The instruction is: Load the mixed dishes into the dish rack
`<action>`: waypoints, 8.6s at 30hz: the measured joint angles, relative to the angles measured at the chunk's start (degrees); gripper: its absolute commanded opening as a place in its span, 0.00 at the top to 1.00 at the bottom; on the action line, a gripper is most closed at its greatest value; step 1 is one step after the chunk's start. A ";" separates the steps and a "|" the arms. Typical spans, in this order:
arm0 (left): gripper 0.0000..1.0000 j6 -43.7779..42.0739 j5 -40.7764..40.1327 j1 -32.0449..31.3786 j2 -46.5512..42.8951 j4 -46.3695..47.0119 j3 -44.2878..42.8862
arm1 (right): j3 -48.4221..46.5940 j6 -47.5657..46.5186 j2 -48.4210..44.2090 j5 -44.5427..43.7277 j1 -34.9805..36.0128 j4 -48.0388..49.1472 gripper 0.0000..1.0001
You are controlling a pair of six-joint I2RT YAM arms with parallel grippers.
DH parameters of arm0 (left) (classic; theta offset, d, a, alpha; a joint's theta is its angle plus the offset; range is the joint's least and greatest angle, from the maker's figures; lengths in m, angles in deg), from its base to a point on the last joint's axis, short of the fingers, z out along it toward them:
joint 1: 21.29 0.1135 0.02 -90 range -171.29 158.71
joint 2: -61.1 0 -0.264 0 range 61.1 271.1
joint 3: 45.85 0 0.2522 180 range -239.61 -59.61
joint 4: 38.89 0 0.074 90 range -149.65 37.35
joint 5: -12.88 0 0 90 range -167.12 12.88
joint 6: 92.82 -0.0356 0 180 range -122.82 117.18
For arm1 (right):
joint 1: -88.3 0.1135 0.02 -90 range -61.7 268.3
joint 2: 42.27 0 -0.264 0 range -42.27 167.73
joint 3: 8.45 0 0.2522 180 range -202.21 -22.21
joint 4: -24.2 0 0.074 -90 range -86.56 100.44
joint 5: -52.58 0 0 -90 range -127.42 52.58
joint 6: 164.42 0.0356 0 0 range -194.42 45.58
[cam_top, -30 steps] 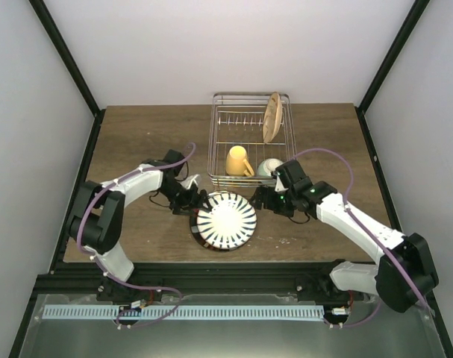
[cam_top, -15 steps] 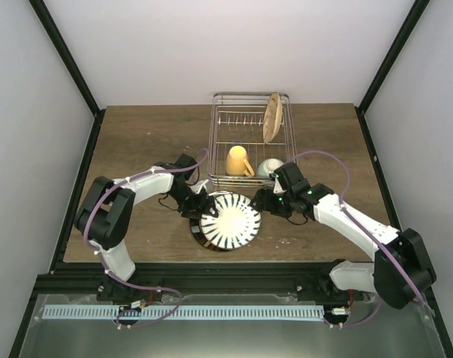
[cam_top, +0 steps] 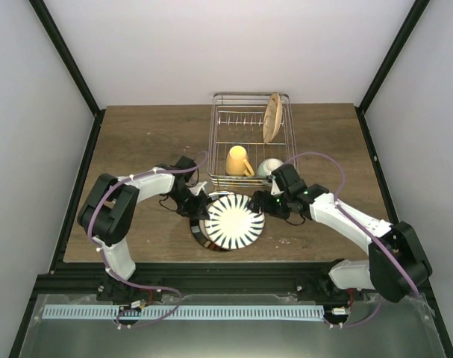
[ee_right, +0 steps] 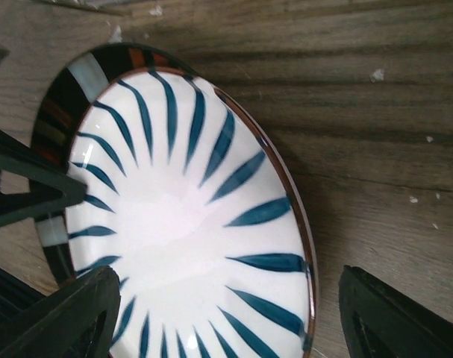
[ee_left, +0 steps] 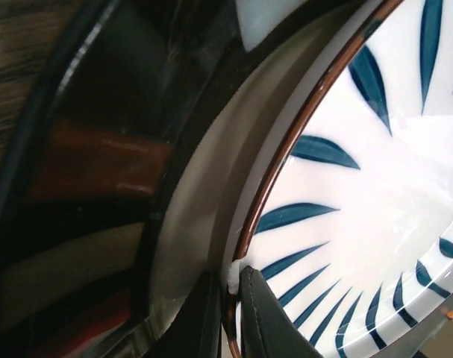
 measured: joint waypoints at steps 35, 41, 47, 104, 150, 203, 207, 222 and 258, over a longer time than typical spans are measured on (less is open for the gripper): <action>0.99 -1.44 2.05 0.68 1.38 -0.24 -0.85 | 8.35 -0.63 -1.05 8.92 -1.79 16.57 0.99; 0.75 -1.44 1.64 0.13 1.40 0.09 -1.01 | 7.15 -1.55 -2.19 8.13 -1.68 13.03 0.99; 0.38 -1.25 3.82 -2.08 0.11 1.57 -0.94 | 4.85 -3.04 -5.57 5.20 -0.04 5.31 0.99; 0.27 0.09 -24.57 3.67 -26.34 2.27 3.56 | -46.21 -32.63 18.32 -51.10 0.33 12.61 0.99; 0.27 -3.89 -25.59 5.53 -21.05 2.56 1.20 | -63.54 -30.29 46.86 -60.76 0.33 4.42 0.99; 0.28 -4.83 -14.88 5.16 -2.58 -5.11 -1.38 | -15.34 -0.98 -4.15 -40.11 6.56 -23.47 0.44; 0.28 -4.85 -14.56 3.89 -1.20 -5.25 -2.97 | -11.08 -0.37 -5.86 -35.36 6.64 -21.07 0.43; 0.83 -6.69 -8.63 1.14 2.32 -3.43 -4.52 | -1.01 -2.32 -0.39 -16.59 6.71 -4.46 0.43; 1.00 -5.44 7.56 -0.35 -10.64 -1.22 2.08 | 21.27 2.10 -21.09 -2.71 -0.61 9.40 0.21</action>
